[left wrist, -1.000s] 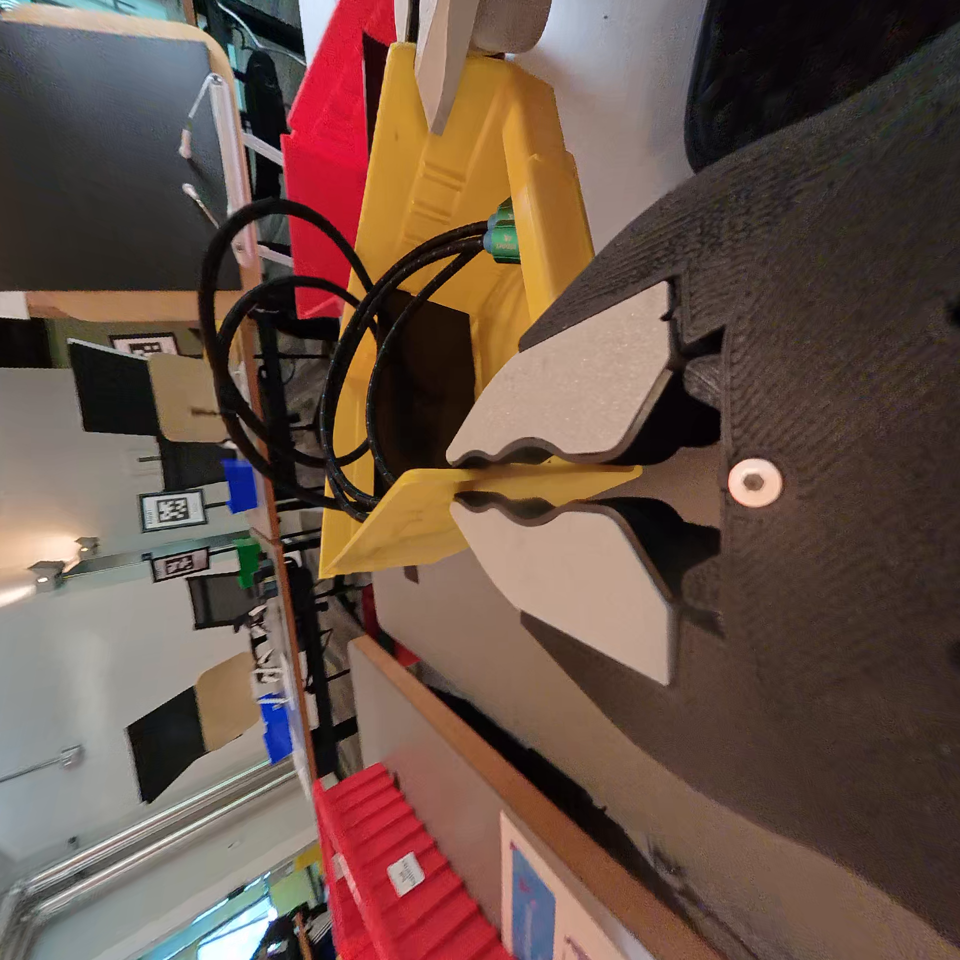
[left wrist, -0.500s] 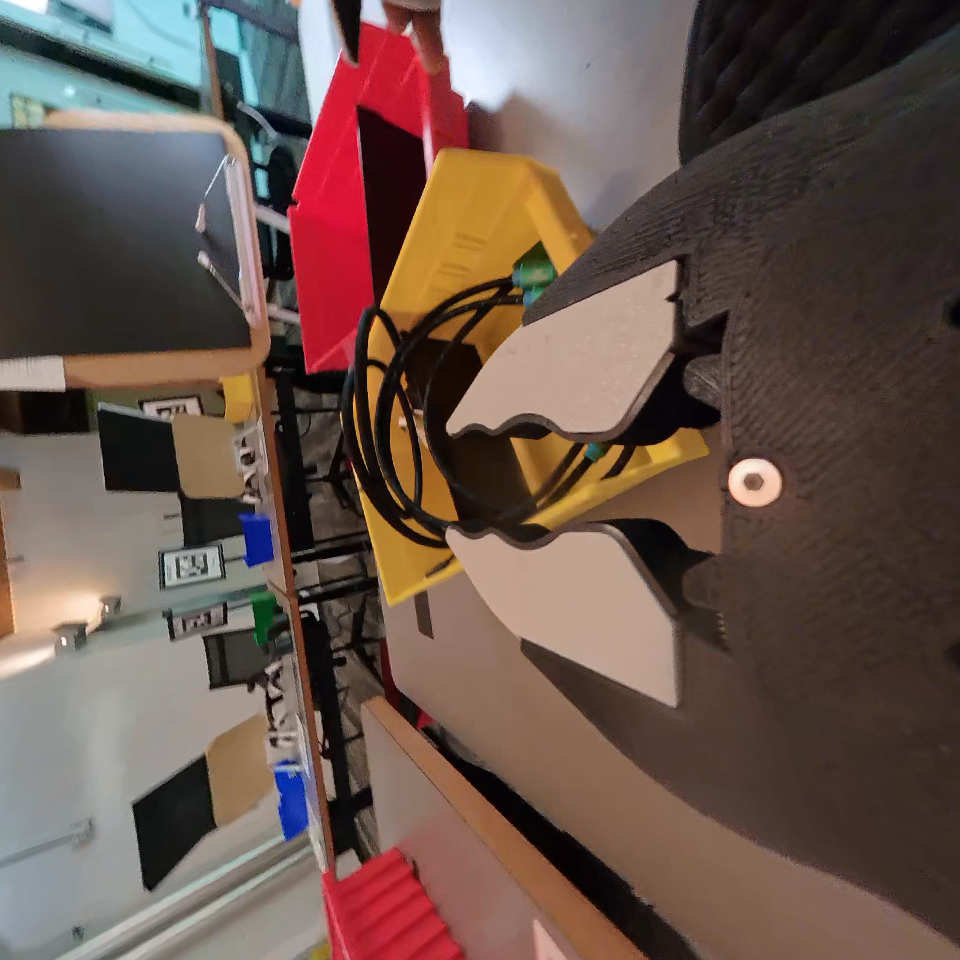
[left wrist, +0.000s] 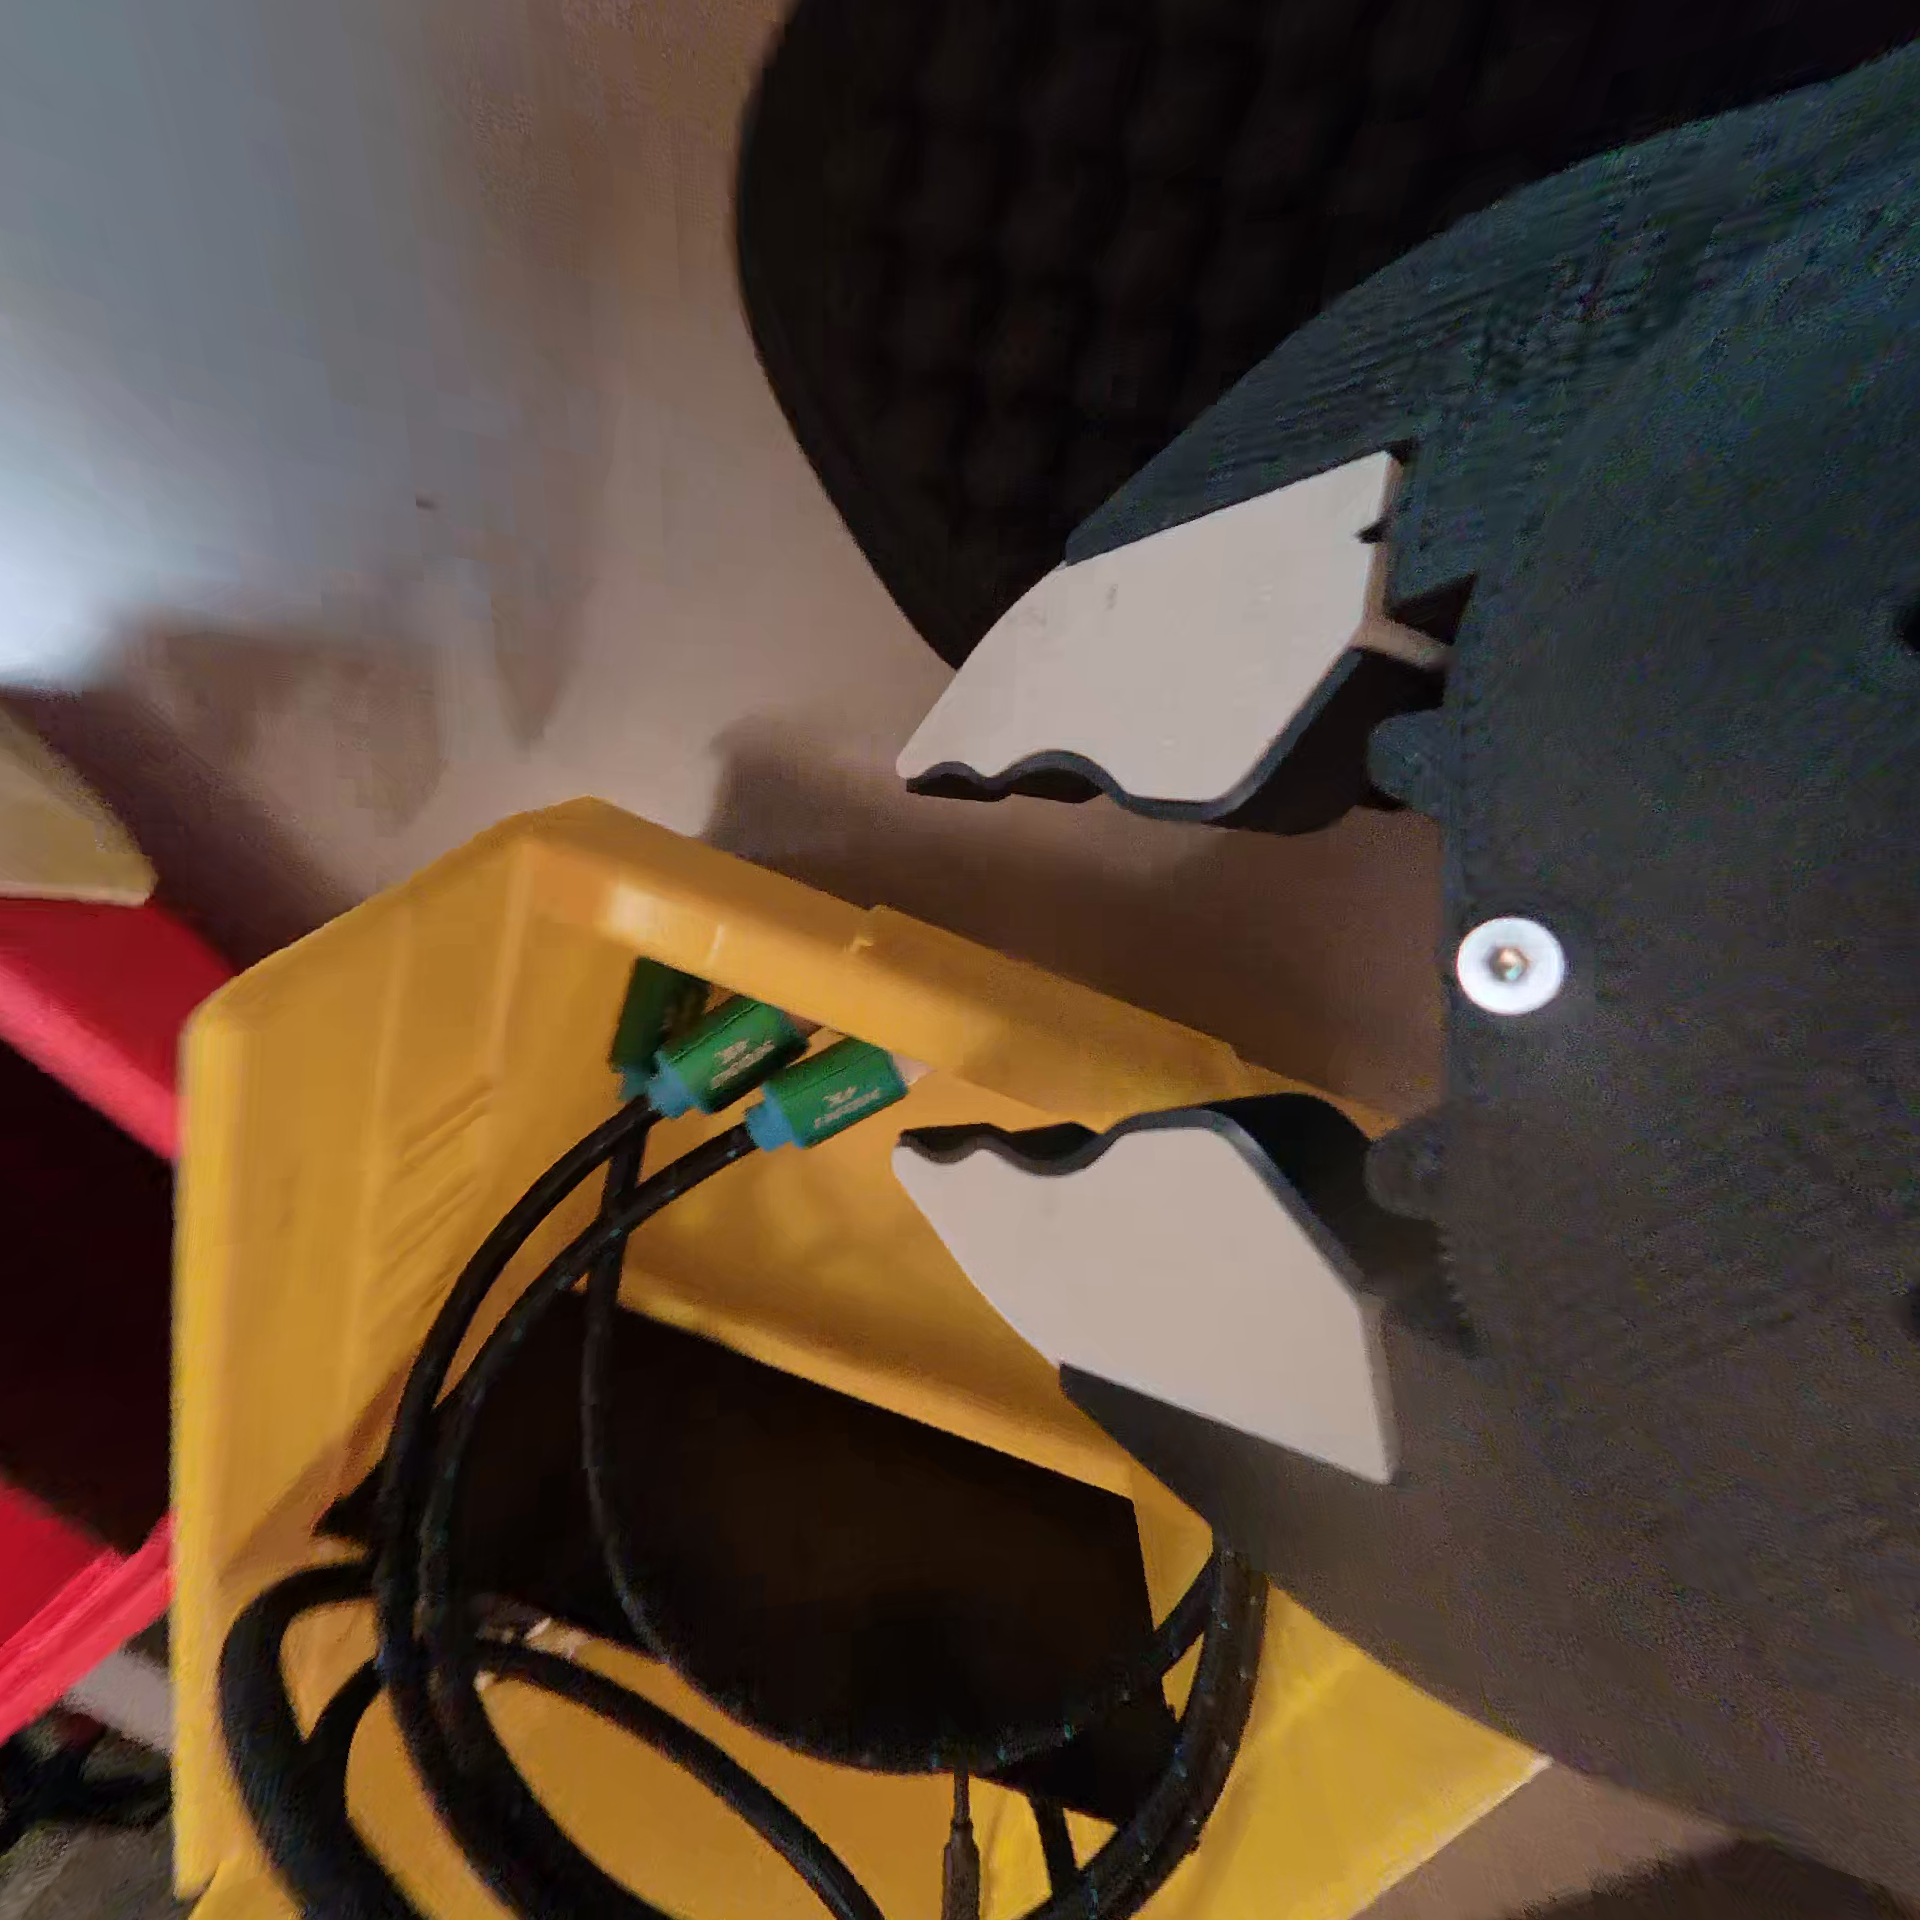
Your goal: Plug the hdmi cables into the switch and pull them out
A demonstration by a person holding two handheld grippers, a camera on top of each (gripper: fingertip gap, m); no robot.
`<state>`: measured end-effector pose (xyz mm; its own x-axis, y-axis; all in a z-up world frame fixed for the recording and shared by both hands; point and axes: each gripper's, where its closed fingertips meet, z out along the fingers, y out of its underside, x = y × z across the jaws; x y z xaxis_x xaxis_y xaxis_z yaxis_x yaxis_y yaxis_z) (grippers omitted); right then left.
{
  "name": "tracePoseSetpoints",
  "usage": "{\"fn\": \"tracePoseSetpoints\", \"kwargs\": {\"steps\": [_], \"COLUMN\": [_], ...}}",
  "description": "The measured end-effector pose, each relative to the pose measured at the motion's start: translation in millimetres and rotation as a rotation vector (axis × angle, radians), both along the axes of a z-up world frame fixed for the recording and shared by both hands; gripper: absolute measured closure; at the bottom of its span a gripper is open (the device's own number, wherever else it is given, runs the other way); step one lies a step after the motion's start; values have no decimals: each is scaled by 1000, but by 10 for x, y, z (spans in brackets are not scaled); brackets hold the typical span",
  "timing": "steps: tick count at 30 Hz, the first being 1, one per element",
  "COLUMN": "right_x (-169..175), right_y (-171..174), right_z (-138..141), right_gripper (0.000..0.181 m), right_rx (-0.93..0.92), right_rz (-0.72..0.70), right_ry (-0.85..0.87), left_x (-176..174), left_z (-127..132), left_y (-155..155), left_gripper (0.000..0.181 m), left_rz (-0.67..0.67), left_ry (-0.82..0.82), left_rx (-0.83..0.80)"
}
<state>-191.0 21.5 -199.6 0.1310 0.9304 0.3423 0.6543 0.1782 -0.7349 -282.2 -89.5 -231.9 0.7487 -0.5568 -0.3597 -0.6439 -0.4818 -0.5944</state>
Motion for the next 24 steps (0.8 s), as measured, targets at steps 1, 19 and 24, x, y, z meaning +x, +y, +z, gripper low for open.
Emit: {"fn": "tracePoseSetpoints", "kwargs": {"steps": [1,19,24], "right_x": [-34,469,1106], "right_y": [41,288,185], "right_z": [-75,-396,-267], "right_gripper": [129,152,152], "right_rx": [21,51,34], "right_rz": [5,12,-53], "right_ry": [-76,-331,-264], "left_x": [-38,-226,-132], "left_z": [-63,-316,-316], "left_y": [6,134,203], "left_gripper": [120,149,150], "left_rz": [-9,-115,-118], "left_ry": [54,331,329], "left_rx": [-32,-39,-44]}}
